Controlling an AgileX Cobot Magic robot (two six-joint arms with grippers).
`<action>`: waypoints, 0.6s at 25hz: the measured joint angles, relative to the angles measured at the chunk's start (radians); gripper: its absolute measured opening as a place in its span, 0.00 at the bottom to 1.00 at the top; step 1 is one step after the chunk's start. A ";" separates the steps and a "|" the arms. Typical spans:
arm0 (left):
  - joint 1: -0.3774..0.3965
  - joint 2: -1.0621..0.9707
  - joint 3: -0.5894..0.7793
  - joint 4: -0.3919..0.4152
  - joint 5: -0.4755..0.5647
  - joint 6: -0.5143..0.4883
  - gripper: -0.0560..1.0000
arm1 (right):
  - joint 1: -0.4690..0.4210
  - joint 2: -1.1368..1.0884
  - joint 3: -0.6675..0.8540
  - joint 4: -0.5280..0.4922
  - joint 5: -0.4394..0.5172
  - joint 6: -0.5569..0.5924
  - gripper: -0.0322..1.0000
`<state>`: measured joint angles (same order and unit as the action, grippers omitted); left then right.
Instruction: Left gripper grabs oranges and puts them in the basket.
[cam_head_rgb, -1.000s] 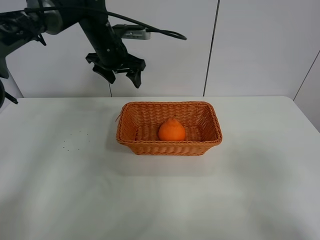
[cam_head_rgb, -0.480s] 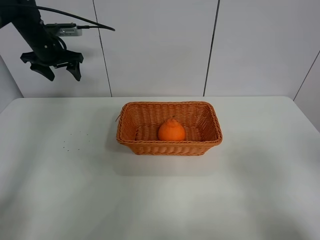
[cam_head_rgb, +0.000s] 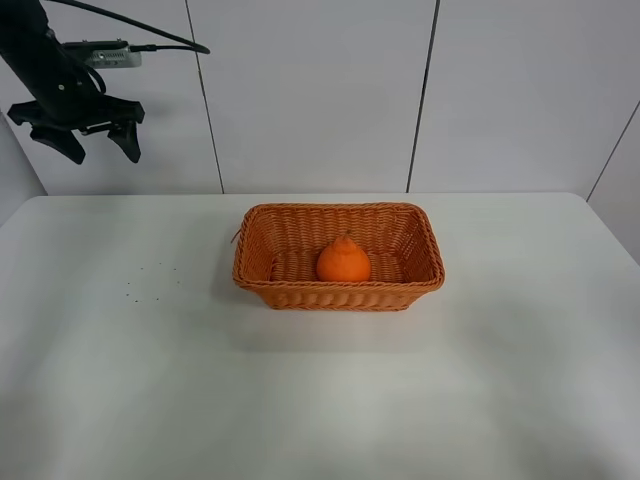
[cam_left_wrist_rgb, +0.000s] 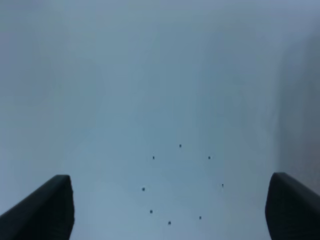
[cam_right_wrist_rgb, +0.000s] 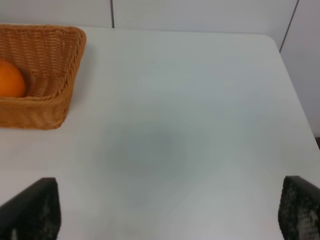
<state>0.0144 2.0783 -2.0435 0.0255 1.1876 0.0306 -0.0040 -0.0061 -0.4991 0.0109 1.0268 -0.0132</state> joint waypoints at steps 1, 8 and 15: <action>0.000 -0.025 0.025 -0.002 0.000 0.000 0.88 | 0.000 0.000 0.000 0.000 0.000 0.000 0.70; 0.000 -0.311 0.284 -0.012 0.000 0.000 0.88 | 0.000 0.000 0.000 0.000 0.000 0.000 0.70; 0.000 -0.717 0.683 -0.012 0.000 0.001 0.88 | 0.000 0.000 0.000 0.000 0.000 0.000 0.70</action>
<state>0.0144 1.3613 -1.3601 0.0134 1.1876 0.0313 -0.0040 -0.0061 -0.4991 0.0109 1.0268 -0.0132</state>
